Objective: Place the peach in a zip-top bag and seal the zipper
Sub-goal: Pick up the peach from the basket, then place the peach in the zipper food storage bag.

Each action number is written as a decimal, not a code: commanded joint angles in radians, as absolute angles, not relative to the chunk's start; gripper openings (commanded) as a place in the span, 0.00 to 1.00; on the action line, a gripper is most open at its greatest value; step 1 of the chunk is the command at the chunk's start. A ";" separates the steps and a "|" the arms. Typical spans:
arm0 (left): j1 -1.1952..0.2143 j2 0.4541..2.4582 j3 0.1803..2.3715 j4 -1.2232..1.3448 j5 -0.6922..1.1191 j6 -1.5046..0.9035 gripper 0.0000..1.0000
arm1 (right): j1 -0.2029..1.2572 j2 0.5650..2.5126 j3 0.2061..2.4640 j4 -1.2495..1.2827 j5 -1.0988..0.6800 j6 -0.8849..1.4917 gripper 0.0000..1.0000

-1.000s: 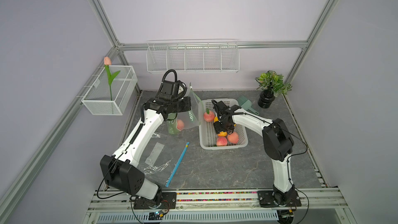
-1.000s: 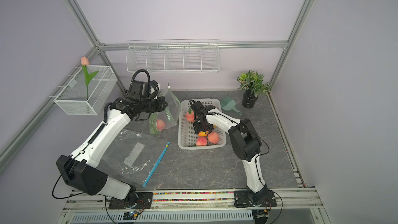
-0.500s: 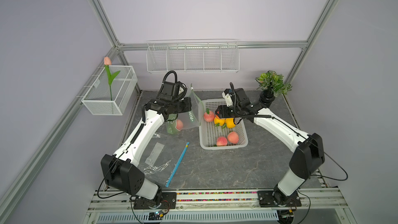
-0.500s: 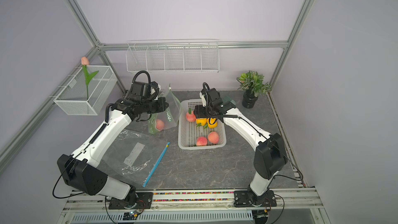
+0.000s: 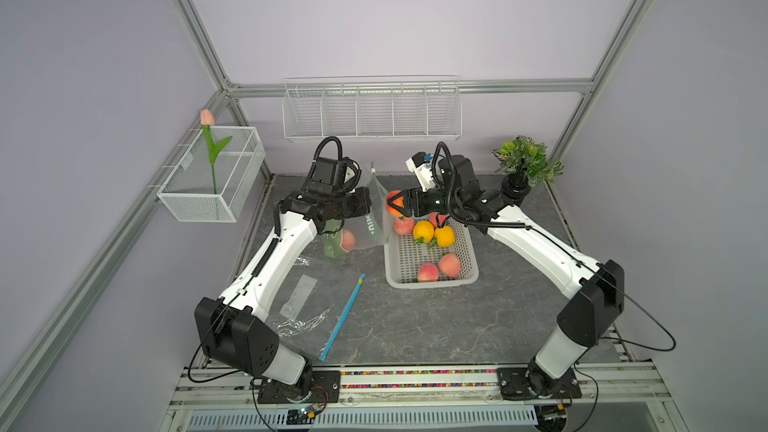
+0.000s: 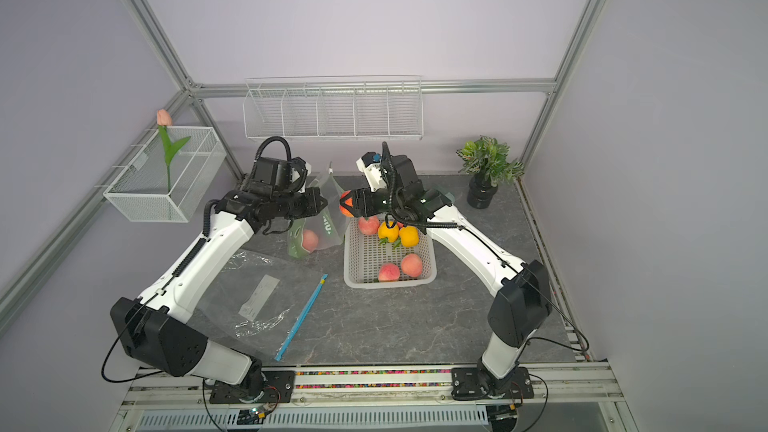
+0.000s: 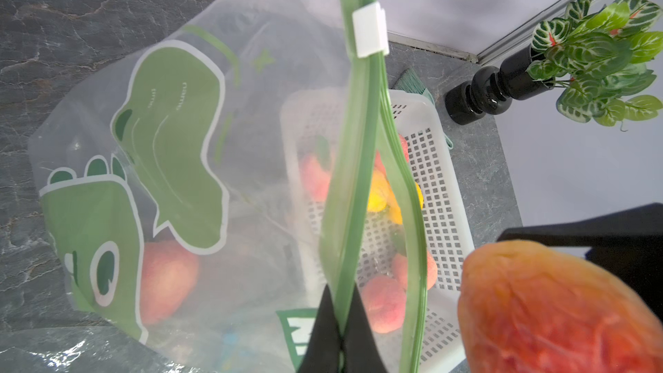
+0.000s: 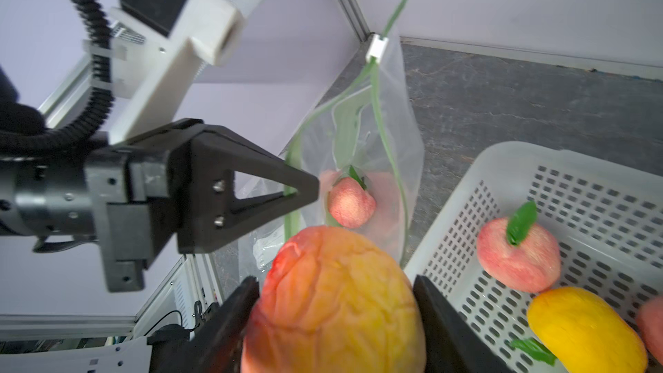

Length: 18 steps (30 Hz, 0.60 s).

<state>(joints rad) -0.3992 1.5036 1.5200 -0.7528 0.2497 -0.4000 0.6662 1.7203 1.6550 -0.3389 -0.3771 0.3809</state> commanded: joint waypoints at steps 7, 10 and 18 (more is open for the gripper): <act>-0.396 1.501 1.541 -0.755 0.310 -0.413 0.00 | 0.698 1.869 1.809 -0.426 -0.312 0.349 0.67; -0.395 1.491 1.545 -0.759 0.312 -0.405 0.00 | 0.710 1.923 1.879 -0.512 -0.214 0.330 0.67; -0.395 1.484 1.545 -0.757 0.332 -0.394 0.00 | 0.732 2.021 2.011 -0.643 -0.089 0.299 0.70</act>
<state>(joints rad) -0.3973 1.5036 1.5204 -0.7540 0.3092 -0.4000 0.7235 2.0087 1.9713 -0.5682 -0.1562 0.3222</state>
